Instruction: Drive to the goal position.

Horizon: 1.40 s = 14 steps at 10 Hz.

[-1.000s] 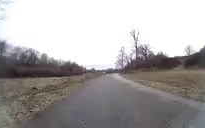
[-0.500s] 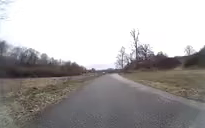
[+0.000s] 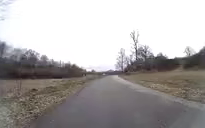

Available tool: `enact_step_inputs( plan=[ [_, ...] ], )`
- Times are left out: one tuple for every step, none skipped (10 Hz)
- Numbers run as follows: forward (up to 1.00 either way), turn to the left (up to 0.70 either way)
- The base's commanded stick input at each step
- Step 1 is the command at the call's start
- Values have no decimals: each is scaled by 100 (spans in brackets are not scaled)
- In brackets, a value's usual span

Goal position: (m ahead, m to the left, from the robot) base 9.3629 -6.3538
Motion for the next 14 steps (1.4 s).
enact_step_inputs(
  plan=[
    [70,0],
    [70,0],
    [70,0],
    [70,0],
    [70,0],
    [70,0],
    [70,0],
    [70,0],
    [70,0],
    [70,0],
    [70,0],
    [70,0],
    [70,0],
    [70,0]
  ],
)
